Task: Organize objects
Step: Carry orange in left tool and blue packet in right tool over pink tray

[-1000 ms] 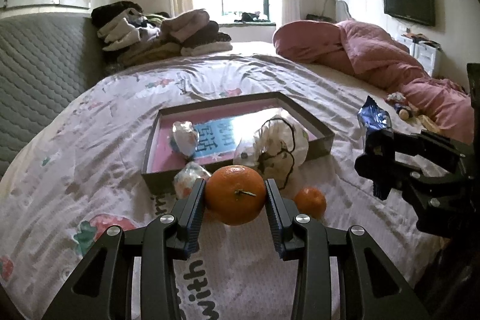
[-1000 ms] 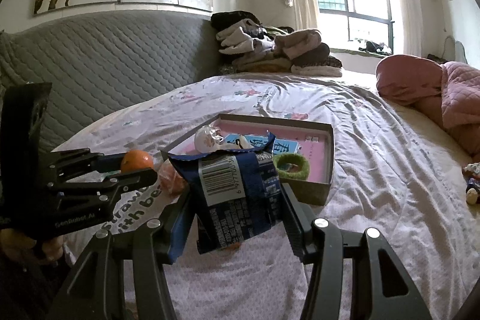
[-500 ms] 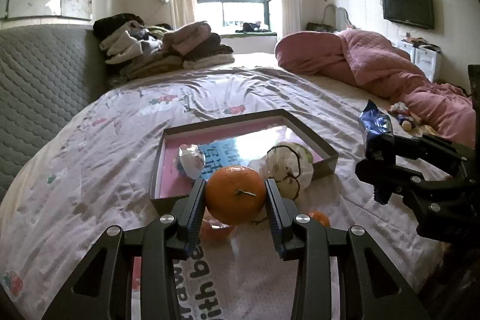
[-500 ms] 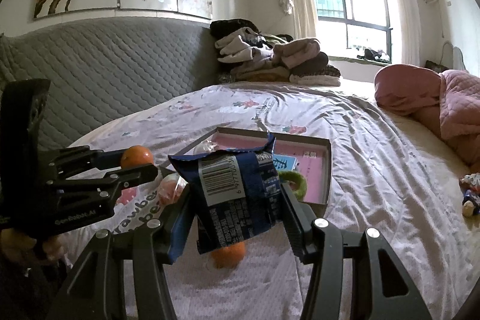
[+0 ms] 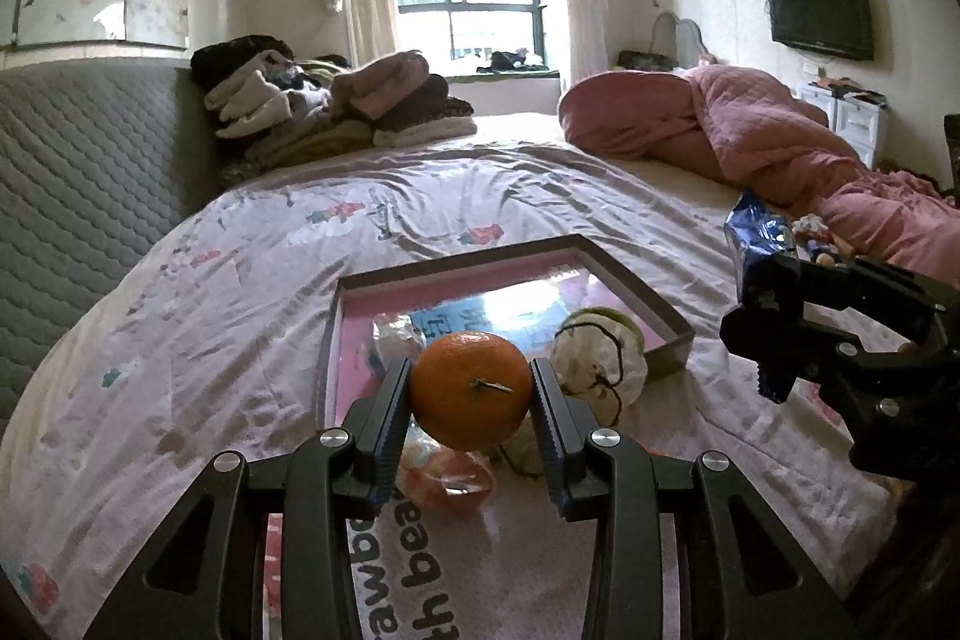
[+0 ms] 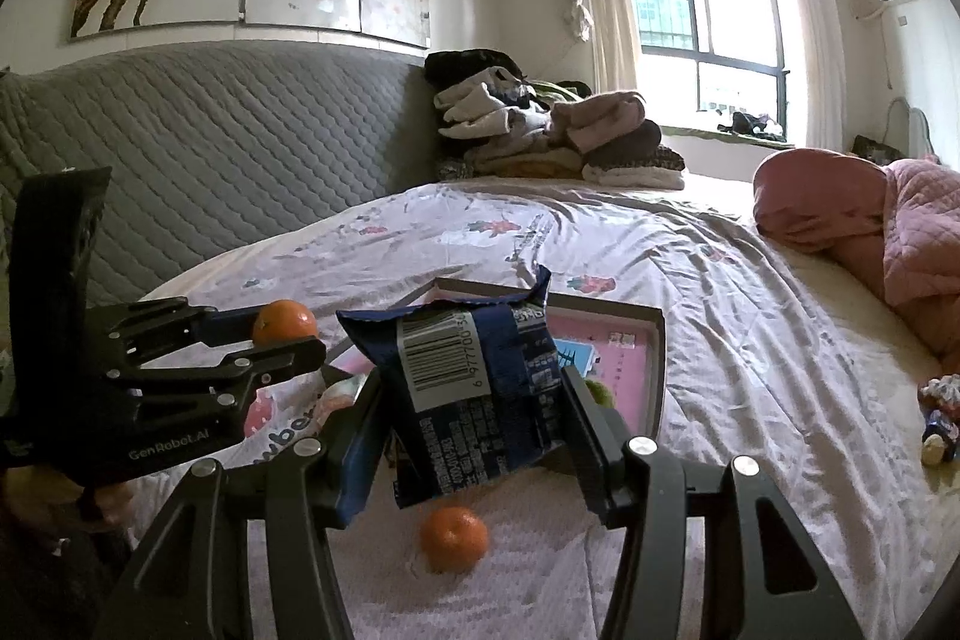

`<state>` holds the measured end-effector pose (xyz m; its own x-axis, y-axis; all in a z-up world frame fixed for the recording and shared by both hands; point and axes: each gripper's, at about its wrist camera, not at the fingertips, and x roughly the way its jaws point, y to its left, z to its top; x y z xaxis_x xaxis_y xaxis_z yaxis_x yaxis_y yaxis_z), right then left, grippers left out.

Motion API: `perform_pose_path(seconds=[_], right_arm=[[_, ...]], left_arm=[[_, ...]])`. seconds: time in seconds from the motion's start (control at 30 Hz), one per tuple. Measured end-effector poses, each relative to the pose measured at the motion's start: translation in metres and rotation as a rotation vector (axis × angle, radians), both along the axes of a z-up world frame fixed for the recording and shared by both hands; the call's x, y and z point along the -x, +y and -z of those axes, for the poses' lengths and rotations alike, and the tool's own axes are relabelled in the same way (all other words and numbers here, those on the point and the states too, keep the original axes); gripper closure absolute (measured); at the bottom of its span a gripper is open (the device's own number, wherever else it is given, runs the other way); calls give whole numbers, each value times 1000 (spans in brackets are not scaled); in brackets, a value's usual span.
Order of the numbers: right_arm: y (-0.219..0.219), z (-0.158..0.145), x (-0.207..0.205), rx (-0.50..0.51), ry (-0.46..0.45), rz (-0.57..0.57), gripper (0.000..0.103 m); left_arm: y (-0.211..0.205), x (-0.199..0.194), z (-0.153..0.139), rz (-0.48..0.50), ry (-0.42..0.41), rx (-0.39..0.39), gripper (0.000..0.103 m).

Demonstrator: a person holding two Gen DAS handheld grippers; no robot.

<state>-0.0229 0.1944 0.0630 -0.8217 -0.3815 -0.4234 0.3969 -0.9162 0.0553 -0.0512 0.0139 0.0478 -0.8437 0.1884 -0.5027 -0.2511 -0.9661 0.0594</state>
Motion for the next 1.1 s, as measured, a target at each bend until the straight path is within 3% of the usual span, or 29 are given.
perform_pose_path(seconds=[0.63, 1.1], right_arm=[[-3, -8, 25, -20, 21, 7, 48], [2, -14, 52, -30, 31, 33, 48]], left_arm=[[-13, 17, -7, -35, 17, -5, 63], [-41, 66, -11, -86, 3, -7, 63]])
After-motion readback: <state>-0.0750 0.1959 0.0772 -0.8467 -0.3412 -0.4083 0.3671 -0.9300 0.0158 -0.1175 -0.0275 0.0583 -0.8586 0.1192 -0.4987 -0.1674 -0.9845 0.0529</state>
